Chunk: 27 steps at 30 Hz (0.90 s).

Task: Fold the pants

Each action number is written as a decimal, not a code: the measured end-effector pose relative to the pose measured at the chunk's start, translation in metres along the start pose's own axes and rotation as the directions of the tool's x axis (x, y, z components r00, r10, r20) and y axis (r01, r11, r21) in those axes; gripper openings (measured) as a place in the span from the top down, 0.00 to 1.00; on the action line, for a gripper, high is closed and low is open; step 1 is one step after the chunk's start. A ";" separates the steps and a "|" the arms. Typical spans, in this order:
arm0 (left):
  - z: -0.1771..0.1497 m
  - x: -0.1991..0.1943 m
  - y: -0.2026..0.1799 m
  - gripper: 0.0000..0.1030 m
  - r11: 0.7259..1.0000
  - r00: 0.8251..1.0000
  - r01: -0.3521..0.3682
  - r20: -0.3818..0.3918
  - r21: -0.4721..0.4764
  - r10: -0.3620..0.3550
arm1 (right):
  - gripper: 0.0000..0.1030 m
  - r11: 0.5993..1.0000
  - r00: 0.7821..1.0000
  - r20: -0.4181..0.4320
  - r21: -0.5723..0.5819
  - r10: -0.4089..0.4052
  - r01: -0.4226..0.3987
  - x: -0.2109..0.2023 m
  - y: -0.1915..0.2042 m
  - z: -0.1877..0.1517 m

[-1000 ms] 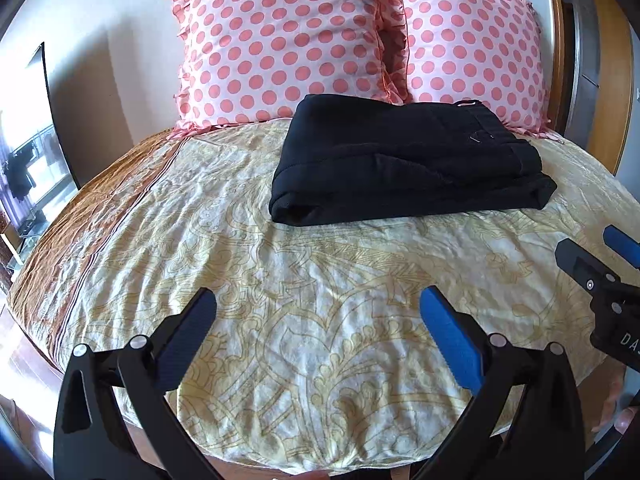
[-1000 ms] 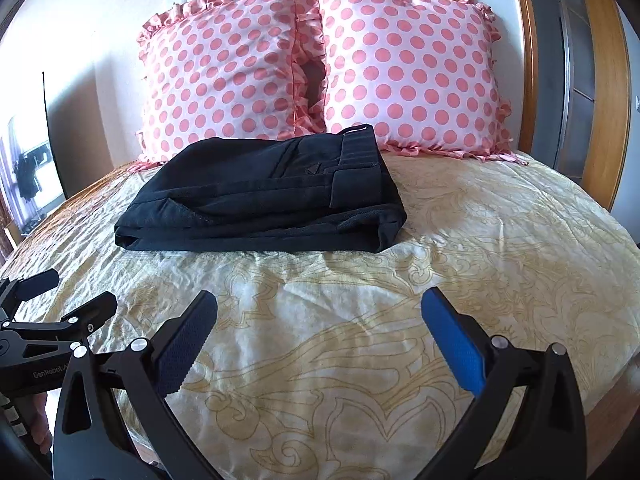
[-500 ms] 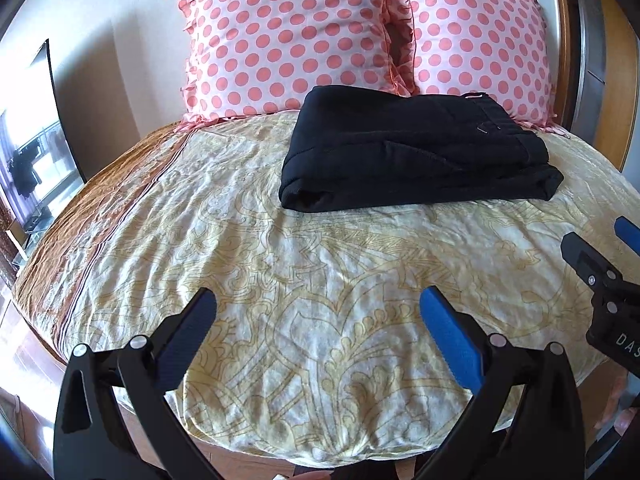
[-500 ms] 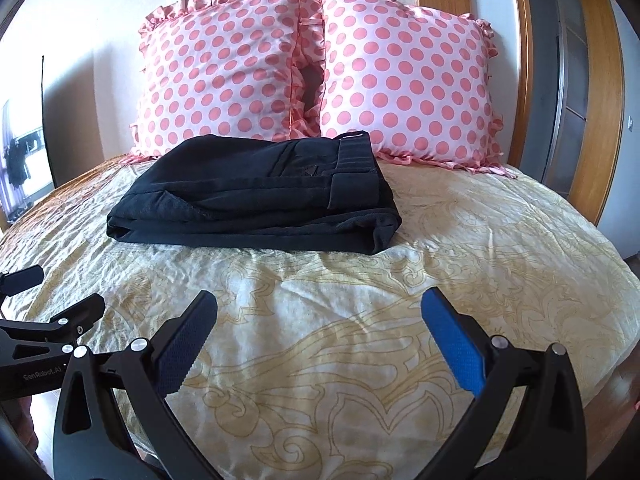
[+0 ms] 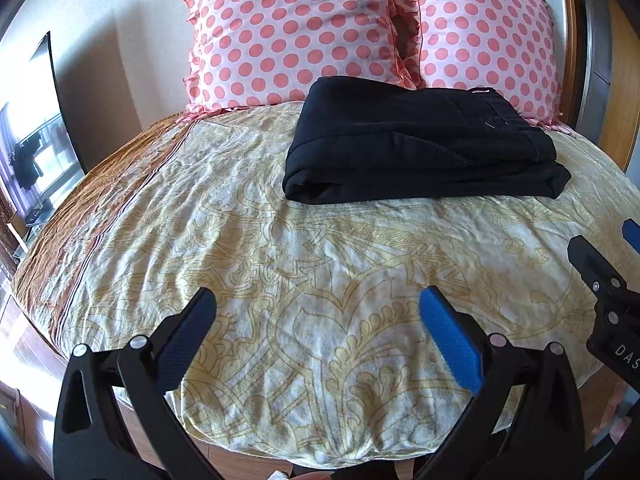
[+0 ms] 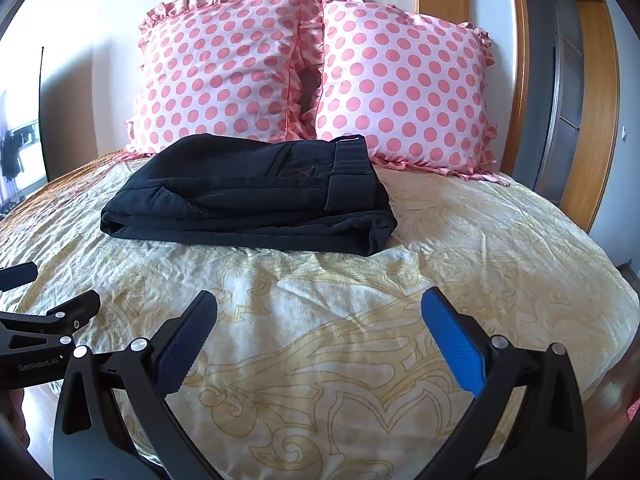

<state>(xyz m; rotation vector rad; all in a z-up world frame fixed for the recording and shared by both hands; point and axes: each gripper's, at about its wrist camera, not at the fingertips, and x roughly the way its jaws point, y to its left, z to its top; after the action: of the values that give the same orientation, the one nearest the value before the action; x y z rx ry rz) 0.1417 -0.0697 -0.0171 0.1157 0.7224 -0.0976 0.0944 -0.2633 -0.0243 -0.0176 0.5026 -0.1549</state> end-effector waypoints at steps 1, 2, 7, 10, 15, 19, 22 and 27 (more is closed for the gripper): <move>0.000 0.001 0.000 0.02 1.000 1.000 0.001 -0.001 0.001 -0.001 | 0.01 1.000 1.000 0.001 0.000 0.000 0.000 0.000 0.000 0.000; 0.000 0.001 0.000 0.02 1.000 1.000 0.002 -0.001 0.002 -0.002 | 0.01 1.000 1.000 0.001 -0.002 0.000 0.000 0.000 0.000 0.000; 0.000 0.002 -0.002 0.02 1.000 1.000 0.003 -0.005 0.007 -0.003 | 0.01 1.000 1.000 -0.002 -0.002 0.002 -0.002 0.002 -0.001 0.000; 0.000 0.002 -0.002 0.02 1.000 1.000 0.007 -0.007 0.008 -0.007 | 0.01 1.000 1.000 -0.005 -0.001 0.003 -0.003 0.002 -0.002 -0.001; 0.000 0.004 -0.001 0.02 1.000 1.000 0.015 -0.012 0.006 -0.015 | 0.01 1.000 1.000 -0.004 -0.003 0.002 -0.002 0.003 -0.002 -0.001; 0.001 0.004 -0.002 0.02 1.000 1.000 0.016 -0.012 0.007 -0.016 | 0.01 1.000 1.000 -0.005 -0.001 0.003 -0.003 0.003 -0.002 -0.001; 0.001 0.004 -0.002 0.02 1.000 1.000 0.019 -0.011 0.008 -0.019 | 0.01 1.000 1.000 -0.006 -0.002 0.002 -0.002 0.003 -0.002 0.000; 0.001 0.005 0.000 0.02 1.000 0.999 0.031 -0.018 0.000 -0.031 | 0.01 1.000 1.000 -0.011 -0.008 0.005 -0.005 0.006 -0.002 -0.004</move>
<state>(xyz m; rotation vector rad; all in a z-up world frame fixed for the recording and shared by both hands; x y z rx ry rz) 0.1460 -0.0702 -0.0202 0.1058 0.7425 -0.1262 0.0976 -0.2664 -0.0312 -0.0232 0.5142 -0.1480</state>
